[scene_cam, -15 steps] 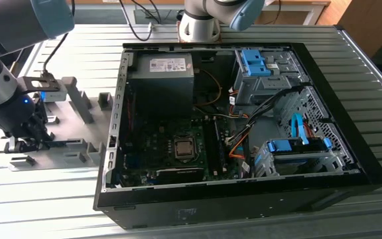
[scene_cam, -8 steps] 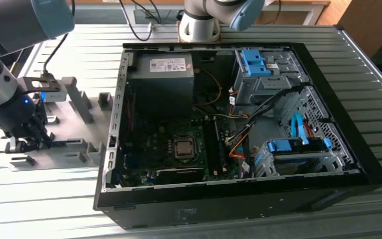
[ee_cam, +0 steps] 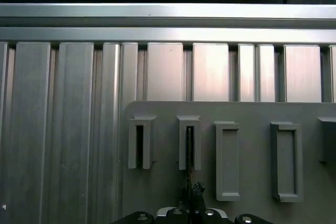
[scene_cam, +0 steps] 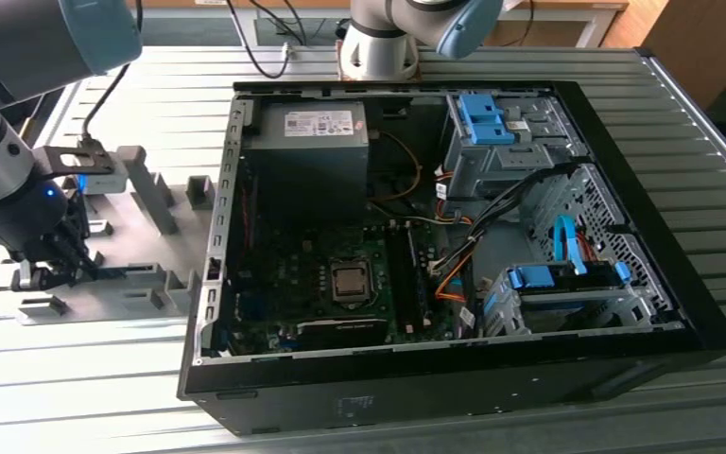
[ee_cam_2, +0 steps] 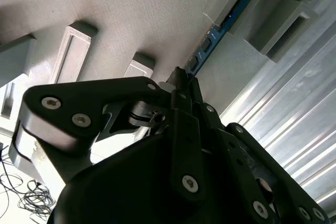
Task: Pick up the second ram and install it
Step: 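Pick up the second ram and move it above second insertion slot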
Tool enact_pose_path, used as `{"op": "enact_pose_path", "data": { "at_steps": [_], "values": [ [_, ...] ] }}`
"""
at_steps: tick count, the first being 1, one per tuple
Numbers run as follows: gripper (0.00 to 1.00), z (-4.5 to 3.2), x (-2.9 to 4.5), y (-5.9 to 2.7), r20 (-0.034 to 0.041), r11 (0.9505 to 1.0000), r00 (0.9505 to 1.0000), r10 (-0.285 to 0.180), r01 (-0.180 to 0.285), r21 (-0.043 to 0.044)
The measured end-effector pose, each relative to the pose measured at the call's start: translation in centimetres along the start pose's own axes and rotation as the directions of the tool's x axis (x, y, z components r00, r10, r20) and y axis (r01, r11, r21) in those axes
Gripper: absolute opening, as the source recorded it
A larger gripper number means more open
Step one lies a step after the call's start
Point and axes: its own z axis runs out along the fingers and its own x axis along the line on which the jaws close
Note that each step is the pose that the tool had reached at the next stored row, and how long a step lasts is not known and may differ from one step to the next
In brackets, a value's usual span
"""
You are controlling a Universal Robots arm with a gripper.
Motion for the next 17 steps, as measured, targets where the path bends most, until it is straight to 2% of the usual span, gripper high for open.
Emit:
{"op": "enact_pose_path", "data": {
  "at_steps": [12, 17],
  "values": [
    [0.14, -0.02, 0.00, -0.01, 0.0003, 1.0000, 1.0000, 0.000, 0.000, 0.0004],
    [0.14, -0.57, -0.01, 0.01, 0.0001, 1.0000, 1.0000, 0.000, 0.000, 0.0002]
  ]
}}
